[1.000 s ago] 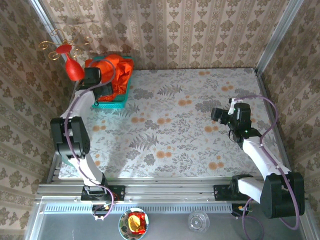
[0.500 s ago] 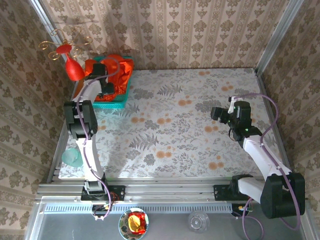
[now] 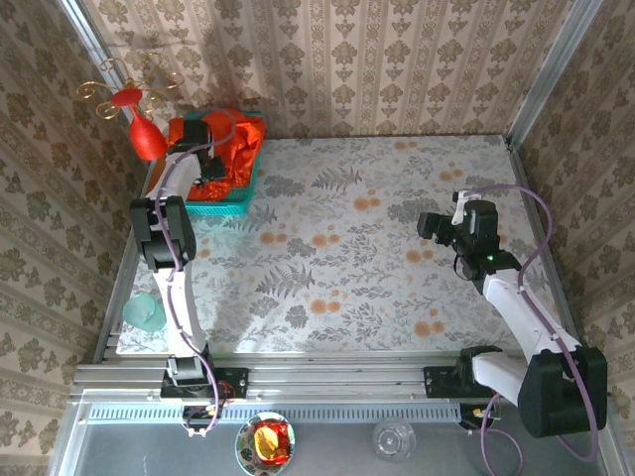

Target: Fold the inside-out t-shirt

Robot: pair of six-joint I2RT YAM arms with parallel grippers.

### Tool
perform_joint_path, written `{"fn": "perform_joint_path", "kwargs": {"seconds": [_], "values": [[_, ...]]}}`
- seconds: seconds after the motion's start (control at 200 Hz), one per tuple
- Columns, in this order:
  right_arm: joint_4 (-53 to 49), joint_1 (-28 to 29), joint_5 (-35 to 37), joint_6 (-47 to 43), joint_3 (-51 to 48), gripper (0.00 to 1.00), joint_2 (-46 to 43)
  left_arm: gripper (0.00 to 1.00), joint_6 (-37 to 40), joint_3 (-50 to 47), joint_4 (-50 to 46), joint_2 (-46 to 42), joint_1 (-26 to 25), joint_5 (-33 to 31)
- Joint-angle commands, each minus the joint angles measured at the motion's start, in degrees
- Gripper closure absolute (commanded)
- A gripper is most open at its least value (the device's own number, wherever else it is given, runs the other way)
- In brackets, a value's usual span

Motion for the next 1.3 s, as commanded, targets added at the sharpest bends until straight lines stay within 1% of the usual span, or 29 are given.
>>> {"fn": "perform_joint_path", "kwargs": {"seconds": [0.0, 0.135, 0.265, 0.43, 0.56, 0.605, 0.7, 0.905, 0.985, 1.095, 1.23, 1.245, 1.26, 1.295], "values": [[-1.5, 0.6, -0.1, 0.4, 2.6, 0.06, -1.7, 0.92, 0.2, 1.2, -1.5, 0.4, 0.6, 2.0], [-2.1, 1.1, 1.0, 1.1, 3.1, 0.07, -2.5, 1.00, 1.3, -0.1, -1.0, -3.0, 0.4, 3.1], [-3.2, 1.9, 1.2, 1.1, 4.2, 0.07, -3.3, 1.00, 1.5, -2.8, 1.2, -8.9, 0.2, 4.2], [-3.6, 3.0, 2.1, 1.5, 4.7, 0.08, -5.0, 1.00, 1.5, -3.5, 1.2, -16.4, -0.5, 5.0], [-4.0, 3.6, 2.9, 2.1, 5.3, 0.08, -6.0, 1.00, 1.4, -3.2, 1.7, -21.8, -2.0, 6.2], [-4.6, 3.9, 3.0, 2.2, 5.6, 0.09, -6.3, 1.00, 1.4, -3.3, 2.2, -23.8, -2.5, 7.2], [-5.0, 4.2, 3.2, 2.5, 6.1, 0.09, -7.0, 1.00, 1.2, -4.6, 5.7, -28.3, -4.2, 11.2], [-6.5, 4.9, 2.8, 3.5, 7.6, 0.09, -8.4, 1.00, 1.7, -2.4, 10.7, -35.8, -9.9, 15.1], [-7.5, 5.3, 2.9, 3.9, 8.2, 0.10, -9.1, 1.00, 1.8, 0.5, 11.4, -37.3, -13.0, 16.5], [-8.4, 5.6, 2.9, 4.8, 8.7, 0.10, -10.4, 1.00, 2.5, 5.8, 9.6, -36.9, -17.5, 19.5], [-9.5, 5.8, 2.8, 5.7, 9.6, 0.10, -11.7, 1.00, 4.2, 11.5, 6.5, -34.7, -24.9, 22.5], [-9.6, 5.8, 2.9, 5.7, 9.7, 0.10, -11.8, 1.00, 4.5, 12.1, 6.1, -34.3, -25.1, 22.6], [-9.8, 5.9, 2.9, 5.8, 9.8, 0.10, -11.9, 1.00, 4.7, 12.6, 5.8, -33.9, -27.1, 22.7], [-10.1, 5.9, 3.0, 5.8, 10.0, 0.10, -12.1, 1.00, 5.0, 13.4, 5.2, -33.0, -29.1, 22.9]]}}
